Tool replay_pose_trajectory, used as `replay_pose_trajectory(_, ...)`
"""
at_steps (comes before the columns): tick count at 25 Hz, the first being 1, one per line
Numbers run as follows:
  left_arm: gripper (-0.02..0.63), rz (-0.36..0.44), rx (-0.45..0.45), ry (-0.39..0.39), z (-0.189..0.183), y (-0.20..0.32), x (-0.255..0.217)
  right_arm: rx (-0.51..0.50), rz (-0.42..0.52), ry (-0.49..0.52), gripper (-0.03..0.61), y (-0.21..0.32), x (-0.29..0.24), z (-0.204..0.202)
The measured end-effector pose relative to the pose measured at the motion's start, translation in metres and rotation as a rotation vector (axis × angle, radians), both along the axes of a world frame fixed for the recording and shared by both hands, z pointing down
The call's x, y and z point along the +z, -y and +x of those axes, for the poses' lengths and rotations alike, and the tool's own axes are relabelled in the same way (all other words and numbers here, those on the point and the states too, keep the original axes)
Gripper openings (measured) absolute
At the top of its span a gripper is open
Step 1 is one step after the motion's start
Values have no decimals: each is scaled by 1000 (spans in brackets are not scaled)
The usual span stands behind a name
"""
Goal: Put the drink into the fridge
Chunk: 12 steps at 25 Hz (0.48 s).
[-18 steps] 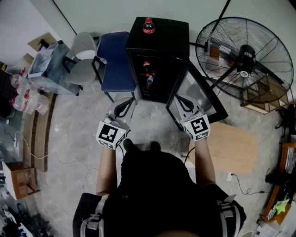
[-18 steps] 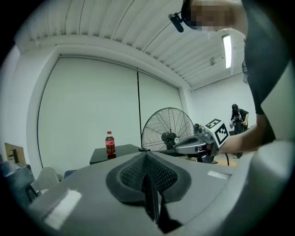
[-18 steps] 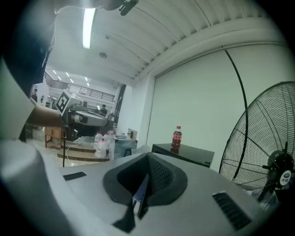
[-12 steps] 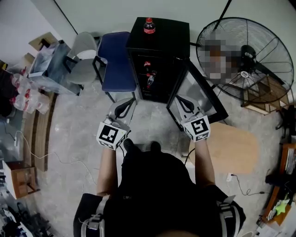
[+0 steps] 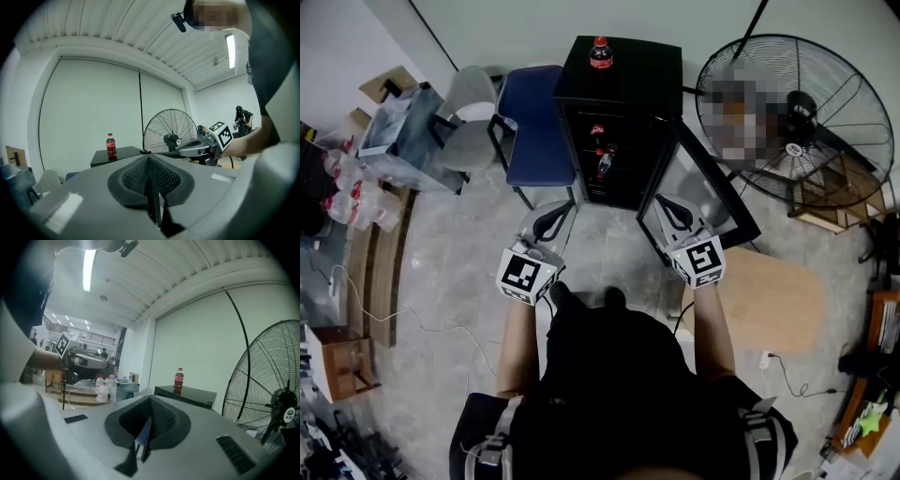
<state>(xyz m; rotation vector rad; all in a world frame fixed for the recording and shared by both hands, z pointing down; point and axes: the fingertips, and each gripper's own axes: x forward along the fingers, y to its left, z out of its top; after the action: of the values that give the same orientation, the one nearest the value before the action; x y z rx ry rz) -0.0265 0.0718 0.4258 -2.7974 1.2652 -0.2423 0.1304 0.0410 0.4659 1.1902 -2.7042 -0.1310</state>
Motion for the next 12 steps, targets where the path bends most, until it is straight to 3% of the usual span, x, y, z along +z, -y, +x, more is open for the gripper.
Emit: replay_pose_trajectory(12, -3, 3, -9, 8, 0, -1, 1, -18, 6, -18, 2, 0, 1, -1)
